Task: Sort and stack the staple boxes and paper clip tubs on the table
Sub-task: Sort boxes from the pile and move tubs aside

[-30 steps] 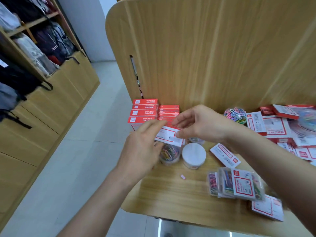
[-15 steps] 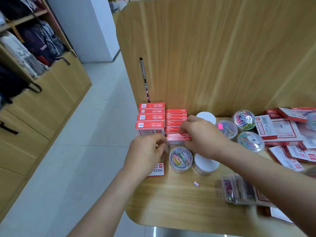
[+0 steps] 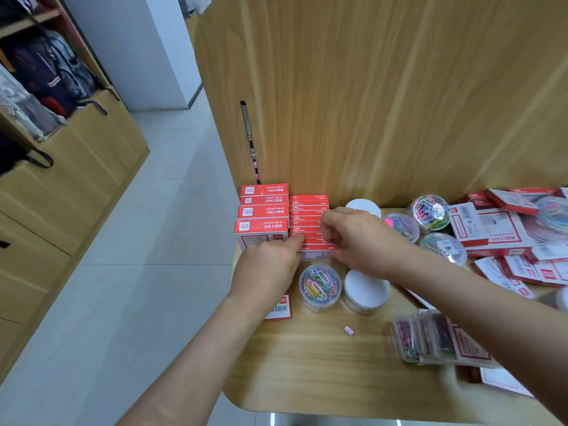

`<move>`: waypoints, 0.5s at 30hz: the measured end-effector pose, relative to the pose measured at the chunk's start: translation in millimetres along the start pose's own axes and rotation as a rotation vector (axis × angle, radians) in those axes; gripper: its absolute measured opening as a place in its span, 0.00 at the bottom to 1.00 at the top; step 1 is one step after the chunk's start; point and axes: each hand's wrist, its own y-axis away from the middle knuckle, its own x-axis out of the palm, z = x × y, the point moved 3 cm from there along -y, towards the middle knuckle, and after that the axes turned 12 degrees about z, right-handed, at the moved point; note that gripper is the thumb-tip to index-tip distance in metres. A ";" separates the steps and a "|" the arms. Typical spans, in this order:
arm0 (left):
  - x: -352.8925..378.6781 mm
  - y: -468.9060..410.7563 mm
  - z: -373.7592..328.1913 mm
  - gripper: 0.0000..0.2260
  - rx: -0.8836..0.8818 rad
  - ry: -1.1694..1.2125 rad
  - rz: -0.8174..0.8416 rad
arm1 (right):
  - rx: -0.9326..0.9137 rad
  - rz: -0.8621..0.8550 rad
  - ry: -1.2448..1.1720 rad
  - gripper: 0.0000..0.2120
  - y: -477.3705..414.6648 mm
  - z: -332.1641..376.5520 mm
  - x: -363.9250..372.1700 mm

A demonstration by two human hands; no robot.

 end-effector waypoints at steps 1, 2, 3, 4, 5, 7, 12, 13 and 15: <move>0.5 -0.2 -0.7 0.09 0.001 -0.034 0.014 | -0.002 0.006 -0.004 0.12 0.4 -1.1 0.3; 0.9 0.1 -1.2 0.09 0.000 -0.059 0.026 | -0.001 0.016 -0.006 0.12 1.1 -2.7 0.2; 2.1 0.3 -1.3 0.10 0.000 -0.077 0.029 | 0.004 0.025 -0.004 0.12 2.7 -4.8 -0.7; 2.9 0.5 -1.4 0.10 -0.002 -0.084 0.030 | 0.010 0.027 0.007 0.12 5.0 -7.8 -2.0; 3.5 0.6 -1.4 0.10 0.000 -0.083 0.028 | 0.020 0.022 0.036 0.13 8.0 -10.5 -3.9; 2.4 1.0 -1.6 0.10 0.004 -0.075 0.020 | 0.060 0.024 0.117 0.13 15.2 -15.7 -8.0; -12.0 16.4 -0.7 0.08 -0.027 0.072 -0.078 | 0.076 -0.009 0.055 0.13 24.9 -25.7 -9.1; -14.0 22.0 0.6 0.07 -0.037 0.126 -0.097 | 0.087 -0.017 0.035 0.13 26.2 -27.8 -9.0; -13.9 33.0 3.2 0.10 -0.052 0.285 -0.063 | 0.096 -0.043 0.006 0.13 28.7 -31.6 -9.0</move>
